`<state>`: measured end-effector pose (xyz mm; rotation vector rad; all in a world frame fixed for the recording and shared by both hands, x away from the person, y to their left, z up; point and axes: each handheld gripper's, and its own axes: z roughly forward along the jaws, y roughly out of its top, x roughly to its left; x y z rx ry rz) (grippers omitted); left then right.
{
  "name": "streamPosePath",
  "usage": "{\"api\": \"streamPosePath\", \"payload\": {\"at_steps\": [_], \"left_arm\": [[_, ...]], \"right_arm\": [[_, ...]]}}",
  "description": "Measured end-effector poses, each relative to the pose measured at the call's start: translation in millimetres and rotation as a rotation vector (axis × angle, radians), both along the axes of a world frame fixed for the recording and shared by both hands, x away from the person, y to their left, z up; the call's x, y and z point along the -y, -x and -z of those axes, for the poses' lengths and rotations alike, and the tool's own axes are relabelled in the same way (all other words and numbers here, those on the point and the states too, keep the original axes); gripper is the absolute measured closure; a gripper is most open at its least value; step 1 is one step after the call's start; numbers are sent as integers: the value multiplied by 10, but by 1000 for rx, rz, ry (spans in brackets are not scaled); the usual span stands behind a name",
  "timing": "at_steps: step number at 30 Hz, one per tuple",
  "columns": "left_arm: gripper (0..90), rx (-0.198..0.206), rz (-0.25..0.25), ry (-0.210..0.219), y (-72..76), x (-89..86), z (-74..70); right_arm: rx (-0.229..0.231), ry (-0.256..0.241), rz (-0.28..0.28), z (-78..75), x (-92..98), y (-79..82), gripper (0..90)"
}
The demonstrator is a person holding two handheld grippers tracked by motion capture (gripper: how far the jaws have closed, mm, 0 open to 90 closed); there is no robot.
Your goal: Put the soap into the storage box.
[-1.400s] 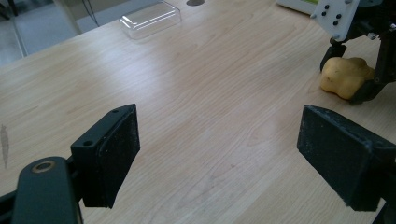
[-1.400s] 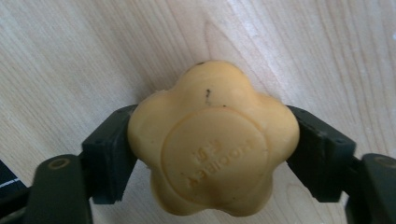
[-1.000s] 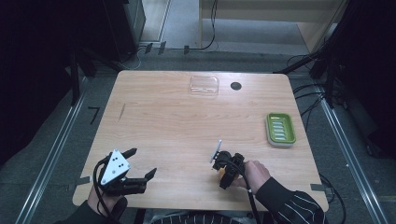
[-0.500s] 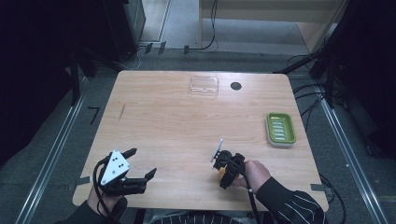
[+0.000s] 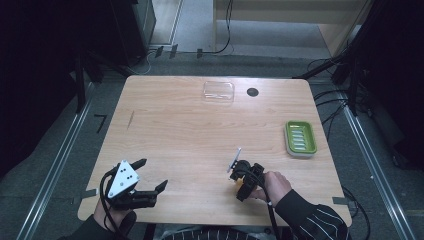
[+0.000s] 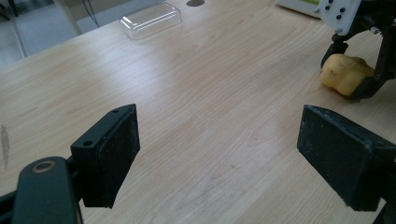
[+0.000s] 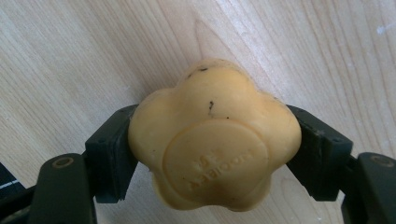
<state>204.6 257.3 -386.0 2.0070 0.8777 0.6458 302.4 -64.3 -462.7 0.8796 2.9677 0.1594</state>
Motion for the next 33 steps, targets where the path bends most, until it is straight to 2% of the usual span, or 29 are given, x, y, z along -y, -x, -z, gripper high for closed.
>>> {"api": "streamPosePath", "payload": {"at_steps": [11,13,16,20,33], "left_arm": [[136,1,1,-1,0,1,-1],[136,0,1,0,0,2,0],[136,0,0,0,-1,2,0],[136,0,1,0,-2,4,0],[136,1,1,1,-1,1,0]], "right_arm": [[8,-6,1,38,-10,3,248],[1,6,0,48,-14,4,200],[-15,10,-19,58,-2,-4,173],[-5,4,-18,43,9,1,248],[6,-5,3,21,23,20,259]]}}
